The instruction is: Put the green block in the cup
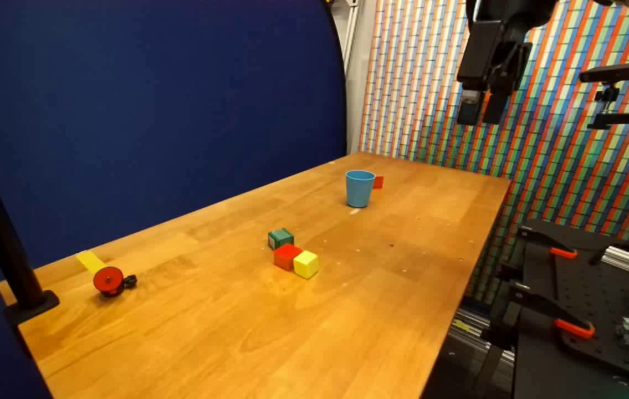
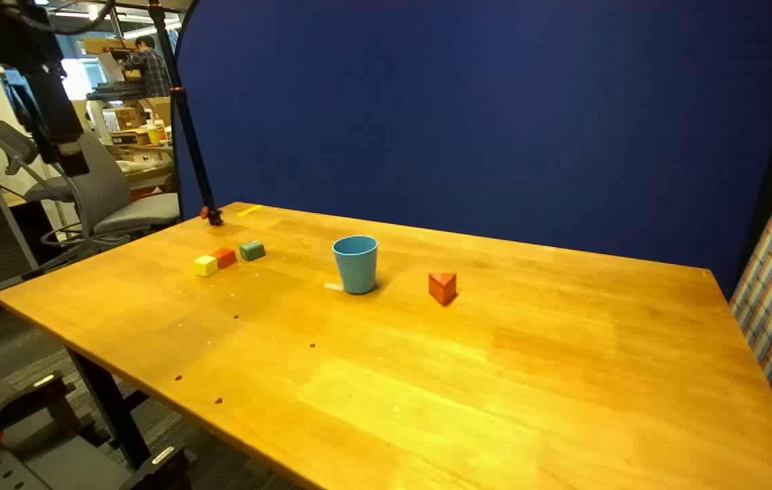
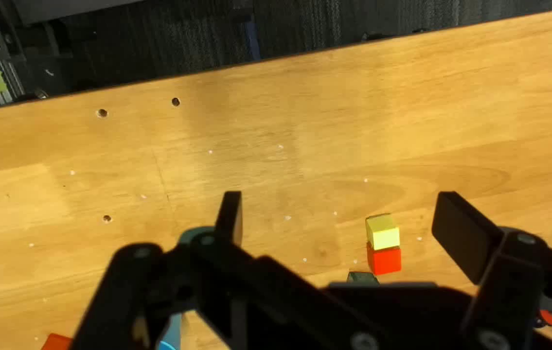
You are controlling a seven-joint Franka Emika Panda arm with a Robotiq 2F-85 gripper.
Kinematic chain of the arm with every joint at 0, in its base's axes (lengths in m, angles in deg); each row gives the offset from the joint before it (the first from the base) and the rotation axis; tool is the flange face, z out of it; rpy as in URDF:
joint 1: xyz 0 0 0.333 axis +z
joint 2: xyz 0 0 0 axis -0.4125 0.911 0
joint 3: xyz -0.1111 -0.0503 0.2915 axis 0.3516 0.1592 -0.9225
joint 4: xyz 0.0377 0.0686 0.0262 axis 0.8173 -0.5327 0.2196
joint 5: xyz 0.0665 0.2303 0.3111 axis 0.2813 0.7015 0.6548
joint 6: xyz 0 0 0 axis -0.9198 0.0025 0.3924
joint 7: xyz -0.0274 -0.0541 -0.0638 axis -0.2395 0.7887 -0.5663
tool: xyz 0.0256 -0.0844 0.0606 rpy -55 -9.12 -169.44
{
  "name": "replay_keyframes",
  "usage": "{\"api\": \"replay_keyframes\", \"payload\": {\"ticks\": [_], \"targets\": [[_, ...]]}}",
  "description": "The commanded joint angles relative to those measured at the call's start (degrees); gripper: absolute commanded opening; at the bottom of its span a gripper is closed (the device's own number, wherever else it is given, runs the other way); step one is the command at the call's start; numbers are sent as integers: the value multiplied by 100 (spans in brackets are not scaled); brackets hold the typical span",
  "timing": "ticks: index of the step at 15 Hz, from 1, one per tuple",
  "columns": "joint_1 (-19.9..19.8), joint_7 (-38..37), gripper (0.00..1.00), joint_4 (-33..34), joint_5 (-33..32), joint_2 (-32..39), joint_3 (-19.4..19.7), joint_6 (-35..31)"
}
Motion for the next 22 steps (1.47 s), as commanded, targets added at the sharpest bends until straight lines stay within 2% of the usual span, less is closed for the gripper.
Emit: {"api": "replay_keyframes", "payload": {"ticks": [1,14,18,22], "targets": [[33,-20,100,11,-31,5,39,11],[-20,-98,100,34,-90,38,-9,-24],[-50,-206,100,311,-278,370,-171,-44],[-87,-453,100,866,-689,1109,-493,7]]}}
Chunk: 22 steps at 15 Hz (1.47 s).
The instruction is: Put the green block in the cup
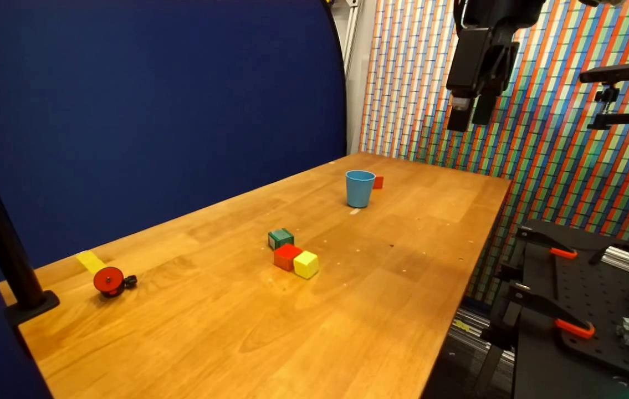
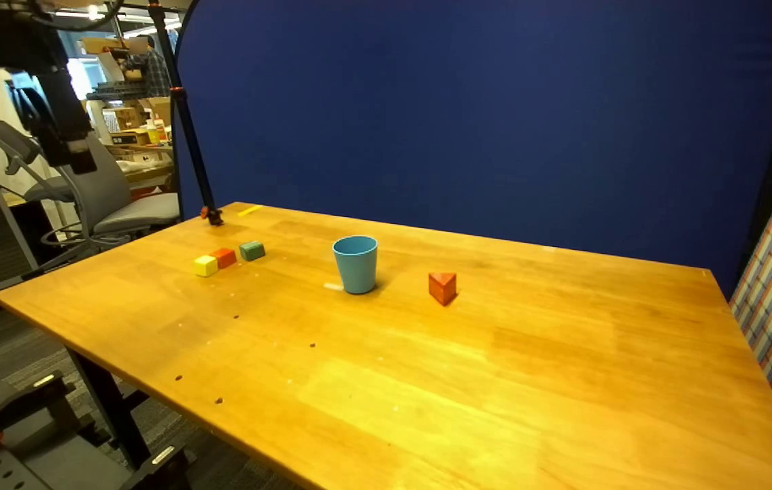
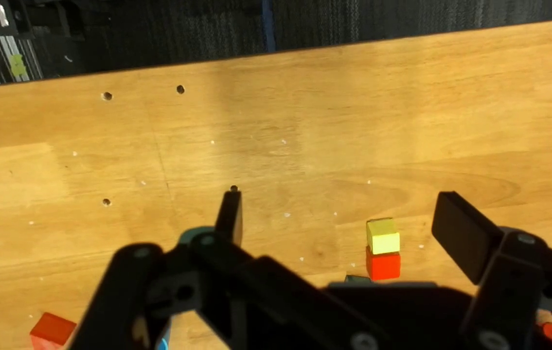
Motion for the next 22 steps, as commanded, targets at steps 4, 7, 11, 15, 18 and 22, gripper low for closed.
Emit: {"api": "replay_keyframes", "payload": {"ticks": [4,7,11,15,18,22], "targets": [[-133,-837,100,1247,-762,1587,-531,-102],[-185,-1408,100,1873,-1151,2379,-587,-278],[-71,-2192,100,2735,-2040,3445,-374,-534],[237,-2474,100,3586,-2509,4435,46,-509],[429,-2151,100,4152,-2245,5063,341,-398],[646,-2014,100,4699,-2225,5735,681,-525]]}}
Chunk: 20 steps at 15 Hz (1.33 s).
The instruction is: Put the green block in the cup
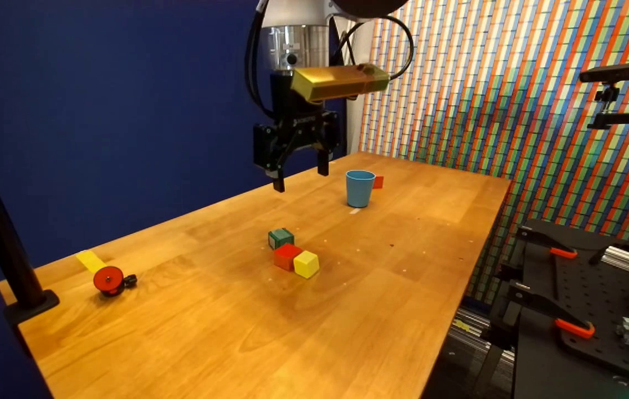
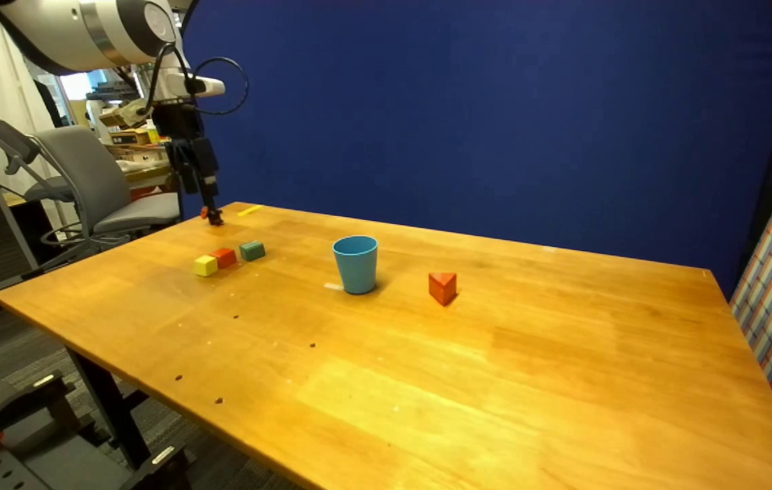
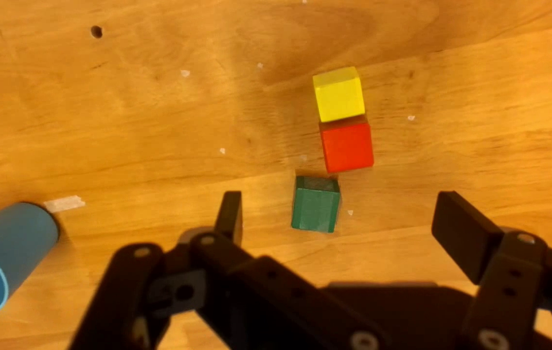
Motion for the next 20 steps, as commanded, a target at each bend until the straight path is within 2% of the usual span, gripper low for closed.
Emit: {"api": "replay_keyframes", "payload": {"ticks": [1,10,20], "targets": [[283,267,100,711,87,639,358,63],[369,1099,100,1160,115,1368,785,-111],[350,1806,100,1180,523,1856,874,-948]]}}
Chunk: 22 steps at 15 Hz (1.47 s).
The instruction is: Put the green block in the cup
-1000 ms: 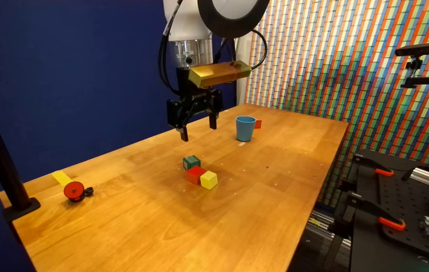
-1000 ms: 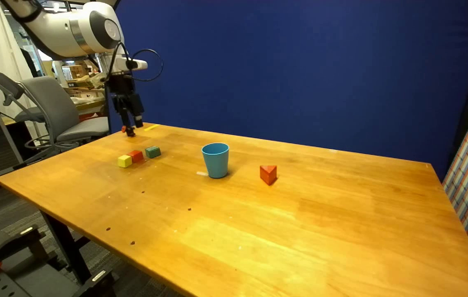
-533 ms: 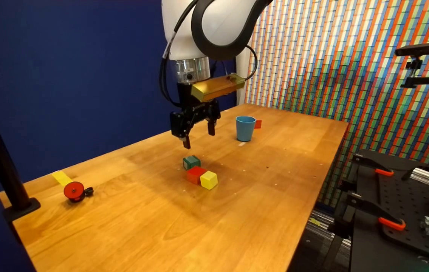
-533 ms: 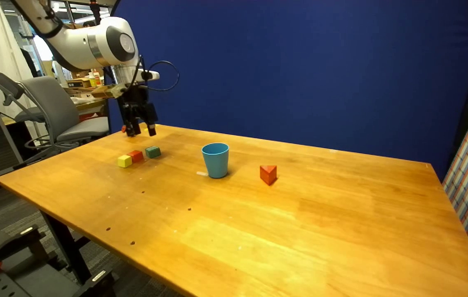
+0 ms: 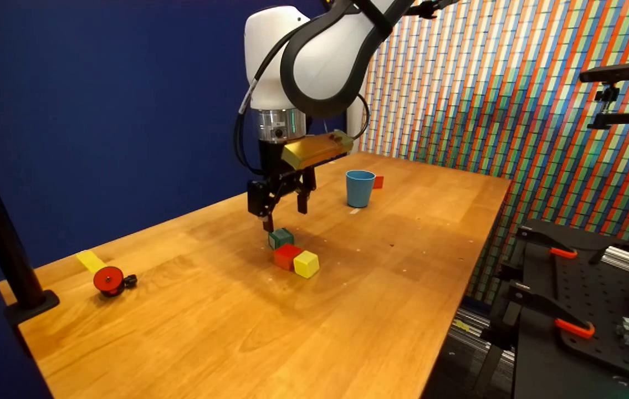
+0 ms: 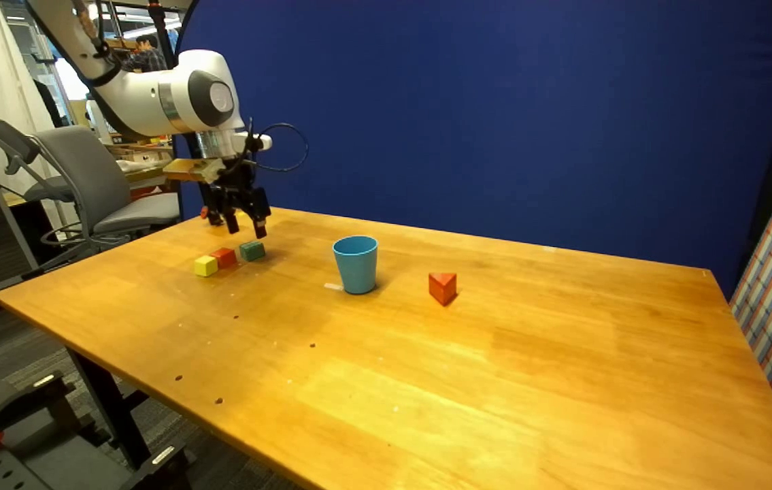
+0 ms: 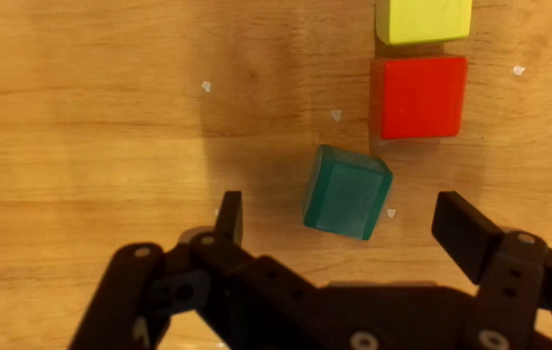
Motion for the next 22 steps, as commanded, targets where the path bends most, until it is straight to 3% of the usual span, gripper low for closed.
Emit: {"api": "replay_keyframes", "payload": {"ticks": [1,5,6,7,14,17,22], "targets": [[68,389,100,163,326,233,96,-234],[44,518,100,233,508,387,149,-347],[30,550,90,261,566,411,143,-366],[9,611,74,272,627,436,117,-370],[66,712,20,150,883,513,97,-411],[105,649,18,30,873,372,132,-473],[301,506,18,-638,738,-497,222,-810]]}}
